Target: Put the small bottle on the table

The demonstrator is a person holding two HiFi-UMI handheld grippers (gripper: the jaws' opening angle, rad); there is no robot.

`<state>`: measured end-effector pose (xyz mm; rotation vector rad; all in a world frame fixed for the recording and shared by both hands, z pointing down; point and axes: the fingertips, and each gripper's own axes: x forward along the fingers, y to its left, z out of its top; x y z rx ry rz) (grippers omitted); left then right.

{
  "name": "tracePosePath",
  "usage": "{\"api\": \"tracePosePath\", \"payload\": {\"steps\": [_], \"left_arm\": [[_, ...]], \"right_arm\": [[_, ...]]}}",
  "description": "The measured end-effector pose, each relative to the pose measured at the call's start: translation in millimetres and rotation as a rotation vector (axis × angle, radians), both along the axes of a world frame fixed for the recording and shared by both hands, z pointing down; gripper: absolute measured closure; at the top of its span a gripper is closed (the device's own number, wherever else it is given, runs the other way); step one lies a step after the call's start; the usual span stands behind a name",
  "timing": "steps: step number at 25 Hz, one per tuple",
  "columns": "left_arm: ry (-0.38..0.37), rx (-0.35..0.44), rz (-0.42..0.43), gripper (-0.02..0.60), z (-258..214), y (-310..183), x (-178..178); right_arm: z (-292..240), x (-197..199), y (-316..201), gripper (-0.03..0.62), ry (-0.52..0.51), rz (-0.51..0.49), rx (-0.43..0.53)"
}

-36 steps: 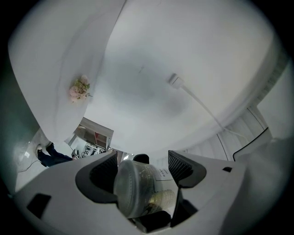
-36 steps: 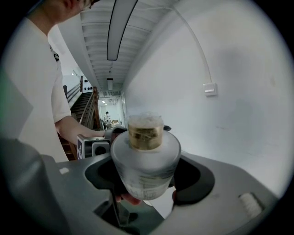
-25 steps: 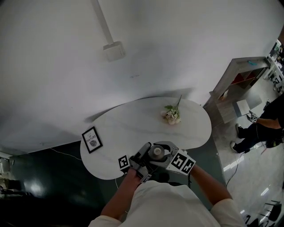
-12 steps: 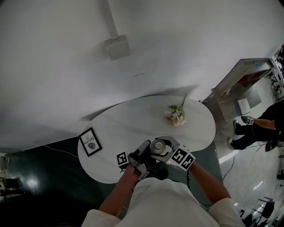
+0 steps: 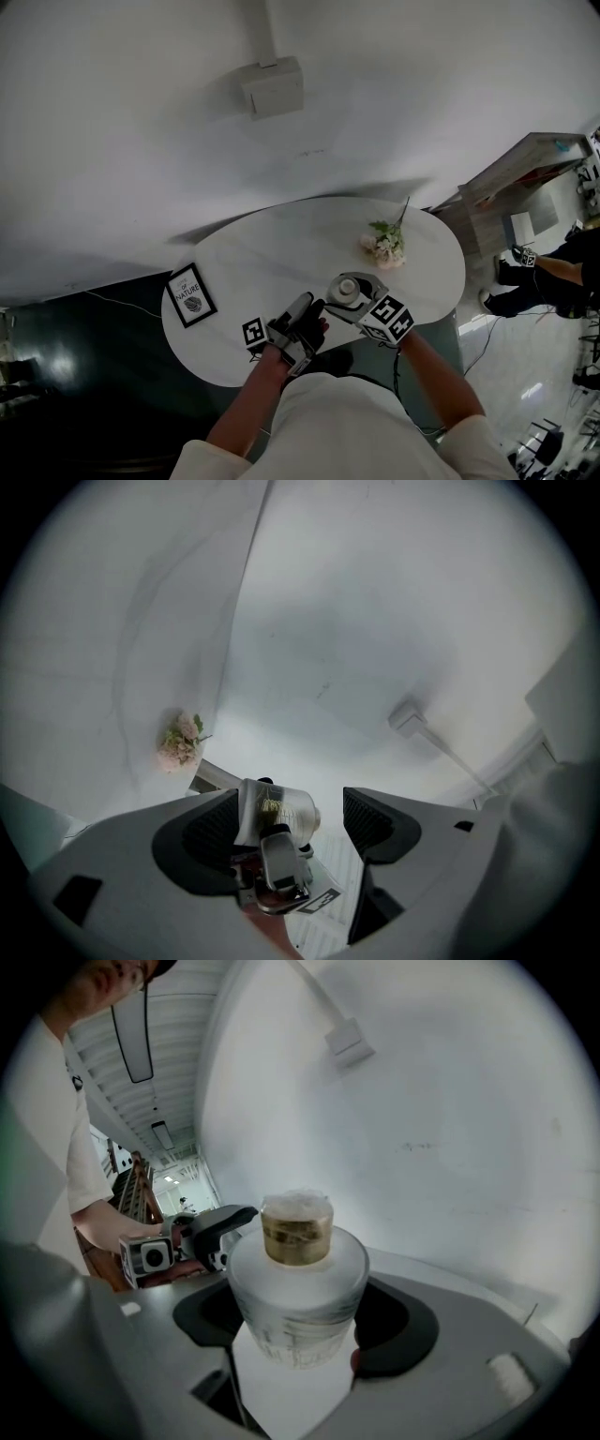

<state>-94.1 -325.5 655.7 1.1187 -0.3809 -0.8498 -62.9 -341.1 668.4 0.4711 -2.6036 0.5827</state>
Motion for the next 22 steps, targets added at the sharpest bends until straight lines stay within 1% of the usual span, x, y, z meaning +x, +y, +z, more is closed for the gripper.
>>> {"api": "tracePosePath", "payload": {"steps": [4, 10, 15, 19, 22], "left_arm": [[-0.005, -0.032, -0.014, 0.245, 21.0, -3.8, -11.1], [0.0, -0.092, -0.021, 0.245, 51.9, 3.9, -18.3], [0.006, -0.133, -0.043, 0.245, 74.3, 2.1, -26.1], [-0.019, -0.16, -0.036, 0.245, 93.1, 0.7, -33.3], [-0.029, -0.179, -0.043, 0.245, 103.2, -0.1, -41.0]], "right_arm": [[36.5, 0.1, -25.1, 0.249, 0.049, 0.047, -0.02], [105.5, 2.9, -54.3, 0.249, 0.127, 0.142, -0.087], [161.1, 0.8, -65.5, 0.249, 0.212, 0.151, -0.121], [204.5, 6.6, -73.3, 0.249, 0.308, 0.167, -0.123], [225.2, 12.1, -79.7, 0.249, 0.339, 0.194, -0.13]]}}
